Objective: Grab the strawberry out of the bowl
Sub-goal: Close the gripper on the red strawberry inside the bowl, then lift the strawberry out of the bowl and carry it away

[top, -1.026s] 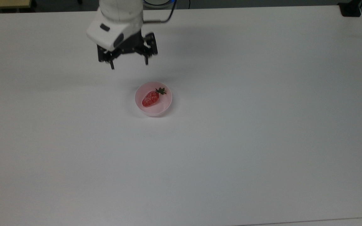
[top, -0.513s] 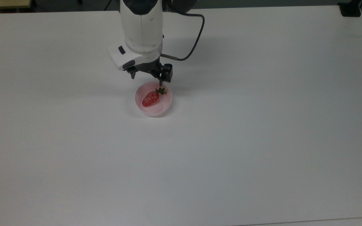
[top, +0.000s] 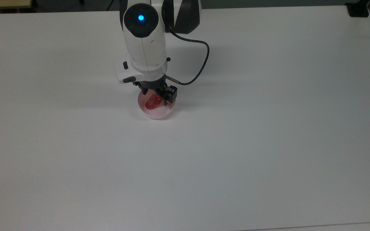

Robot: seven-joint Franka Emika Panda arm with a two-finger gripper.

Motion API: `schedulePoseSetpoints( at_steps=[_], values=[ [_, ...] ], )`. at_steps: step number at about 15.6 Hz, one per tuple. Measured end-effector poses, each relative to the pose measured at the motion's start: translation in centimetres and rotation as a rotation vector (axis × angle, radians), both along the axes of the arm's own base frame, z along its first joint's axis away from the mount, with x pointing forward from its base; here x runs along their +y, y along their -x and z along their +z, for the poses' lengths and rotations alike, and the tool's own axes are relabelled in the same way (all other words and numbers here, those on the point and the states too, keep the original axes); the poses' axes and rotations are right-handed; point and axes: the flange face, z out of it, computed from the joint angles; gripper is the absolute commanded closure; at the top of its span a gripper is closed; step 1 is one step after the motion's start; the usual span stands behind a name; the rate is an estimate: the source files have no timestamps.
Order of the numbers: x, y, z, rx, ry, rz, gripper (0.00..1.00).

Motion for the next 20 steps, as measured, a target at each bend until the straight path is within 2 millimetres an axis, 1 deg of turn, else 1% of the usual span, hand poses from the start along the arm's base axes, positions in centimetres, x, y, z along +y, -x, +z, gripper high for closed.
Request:
schedulePoseSetpoints(
  at_steps=[3, 4, 5, 6, 7, 8, 10, 11, 12, 14, 16, 17, 19, 20],
  values=[
    [-0.1, 0.0, -0.3, 0.003, 0.0, -0.007, 0.22],
    [-0.2, 0.0, -0.5, 0.006, 0.0, -0.008, 0.26],
    [-0.3, 0.0, -0.8, 0.01, 0.0, -0.009, 0.28],
    [-0.3, 0.0, -1.1, 0.016, 0.0, -0.01, 0.32],
    [-0.3, 0.0, -1.6, 0.023, 0.0, -0.01, 0.39],
    [-0.3, 0.0, -2.0, 0.03, 0.0, -0.01, 0.53],
    [-0.4, 0.0, -2.7, 0.041, 0.0, -0.011, 0.65],
    [-0.4, 0.0, -2.8, 0.042, 0.0, -0.011, 0.69],
    [-0.5, -0.1, -2.7, 0.039, 0.0, -0.012, 0.71],
    [-0.8, -0.2, -2.5, 0.035, 0.0, -0.018, 0.71],
    [-1.4, -0.4, -1.6, 0.02, -0.001, -0.028, 0.71],
    [-1.8, -0.5, -0.7, 0.003, -0.001, -0.033, 0.7],
    [-2.6, -0.5, 2.1, -0.017, -0.001, -0.031, 0.7],
    [-3.2, -0.3, 4.0, -0.015, -0.008, -0.018, 0.7]
  ],
)
